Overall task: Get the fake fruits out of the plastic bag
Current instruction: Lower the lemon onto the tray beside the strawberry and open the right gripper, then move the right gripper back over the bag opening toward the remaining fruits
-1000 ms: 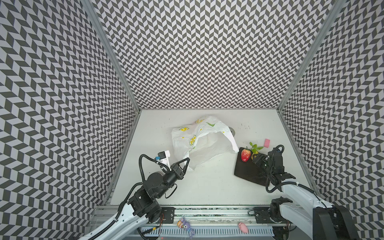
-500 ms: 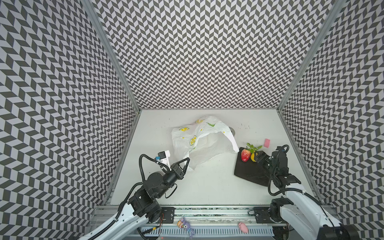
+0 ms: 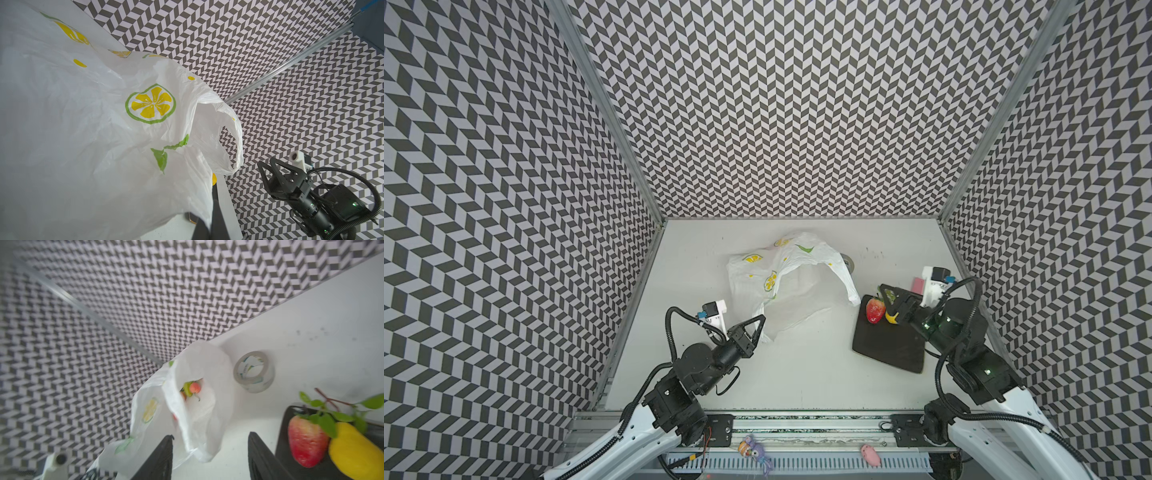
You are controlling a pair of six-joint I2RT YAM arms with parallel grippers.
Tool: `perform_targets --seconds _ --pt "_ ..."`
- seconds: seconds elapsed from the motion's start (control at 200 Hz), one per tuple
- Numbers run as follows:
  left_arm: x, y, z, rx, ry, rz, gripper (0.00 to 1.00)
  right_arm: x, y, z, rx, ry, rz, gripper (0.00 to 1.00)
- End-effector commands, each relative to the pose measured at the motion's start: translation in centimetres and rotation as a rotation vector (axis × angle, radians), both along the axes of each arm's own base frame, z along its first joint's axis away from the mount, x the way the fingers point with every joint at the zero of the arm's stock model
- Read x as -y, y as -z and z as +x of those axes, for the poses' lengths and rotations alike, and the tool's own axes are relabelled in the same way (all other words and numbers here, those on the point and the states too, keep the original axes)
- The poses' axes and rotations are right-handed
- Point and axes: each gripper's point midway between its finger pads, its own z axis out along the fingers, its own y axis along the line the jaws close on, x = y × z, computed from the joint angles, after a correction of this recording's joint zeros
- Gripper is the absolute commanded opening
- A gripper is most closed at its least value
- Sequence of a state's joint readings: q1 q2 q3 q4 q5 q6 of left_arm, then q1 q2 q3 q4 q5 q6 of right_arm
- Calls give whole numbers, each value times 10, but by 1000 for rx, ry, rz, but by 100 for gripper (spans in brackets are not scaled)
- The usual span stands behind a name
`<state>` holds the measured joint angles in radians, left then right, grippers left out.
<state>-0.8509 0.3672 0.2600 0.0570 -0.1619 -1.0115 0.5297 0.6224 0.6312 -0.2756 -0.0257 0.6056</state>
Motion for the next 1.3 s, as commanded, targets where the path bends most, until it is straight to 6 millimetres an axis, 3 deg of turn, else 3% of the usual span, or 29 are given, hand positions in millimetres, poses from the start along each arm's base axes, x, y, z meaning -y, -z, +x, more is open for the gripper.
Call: perform_targets --seconds 0.0,0.165,0.315,0.676,1.001,1.292 --pt "3 -13 0 27 10 -23 0 -41 -3 -10 36 -116 -80 54" --pt "4 -15 1 26 12 -15 0 -124 11 -39 58 -354 -152 51" --pt "3 -16 0 28 11 -10 0 -167 32 -43 26 -438 -184 49" --pt "-2 -19 -4 33 11 -17 0 -205 82 1 -144 -287 -81 41" --pt "-3 -19 -8 35 22 -14 0 -230 114 48 -283 -292 59 41" --pt "-6 -14 -8 12 12 3 0 -248 145 99 -318 -236 61 46"
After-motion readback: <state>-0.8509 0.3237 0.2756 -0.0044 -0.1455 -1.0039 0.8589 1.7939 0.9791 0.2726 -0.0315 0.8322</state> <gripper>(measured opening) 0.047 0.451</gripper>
